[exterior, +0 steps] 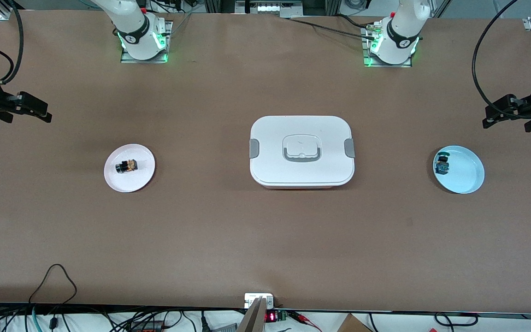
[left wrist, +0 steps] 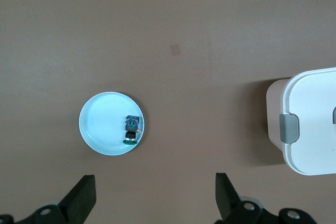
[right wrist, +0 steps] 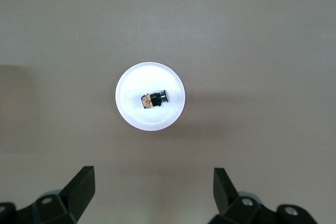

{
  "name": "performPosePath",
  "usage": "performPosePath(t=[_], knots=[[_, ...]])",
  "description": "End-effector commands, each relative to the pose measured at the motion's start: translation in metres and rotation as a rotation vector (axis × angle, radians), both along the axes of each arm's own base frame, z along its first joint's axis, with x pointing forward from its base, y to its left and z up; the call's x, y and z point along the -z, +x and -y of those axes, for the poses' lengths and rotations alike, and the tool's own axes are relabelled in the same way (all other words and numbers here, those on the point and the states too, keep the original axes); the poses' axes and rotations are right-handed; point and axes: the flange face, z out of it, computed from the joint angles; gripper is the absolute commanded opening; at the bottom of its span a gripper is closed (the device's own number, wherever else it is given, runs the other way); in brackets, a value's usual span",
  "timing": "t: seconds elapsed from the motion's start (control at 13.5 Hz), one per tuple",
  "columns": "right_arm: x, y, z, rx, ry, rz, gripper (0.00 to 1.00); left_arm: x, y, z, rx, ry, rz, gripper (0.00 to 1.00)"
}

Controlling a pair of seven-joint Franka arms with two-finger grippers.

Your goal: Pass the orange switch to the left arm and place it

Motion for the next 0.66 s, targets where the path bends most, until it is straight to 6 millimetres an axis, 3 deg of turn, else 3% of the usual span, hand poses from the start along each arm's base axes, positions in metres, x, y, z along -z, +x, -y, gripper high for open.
performPosePath(t=[0.0,0.22,0.59], knots=[[-0.007,-0.003,-0.002,0.013,-0.005,-0.002,1.0,-0.003,0.004,0.0,0.004,0.03,0.0,1.0],[-0.011,-0.001,-0.001,0.011,-0.006,0.007,1.0,-0.004,0.003,-0.001,0.001,0.028,-0.004,1.0],[0.011,0.008,-0.012,-0.01,-0.018,-0.032,1.0,-0.001,0.002,-0.004,-0.005,0.03,-0.017,1.0]])
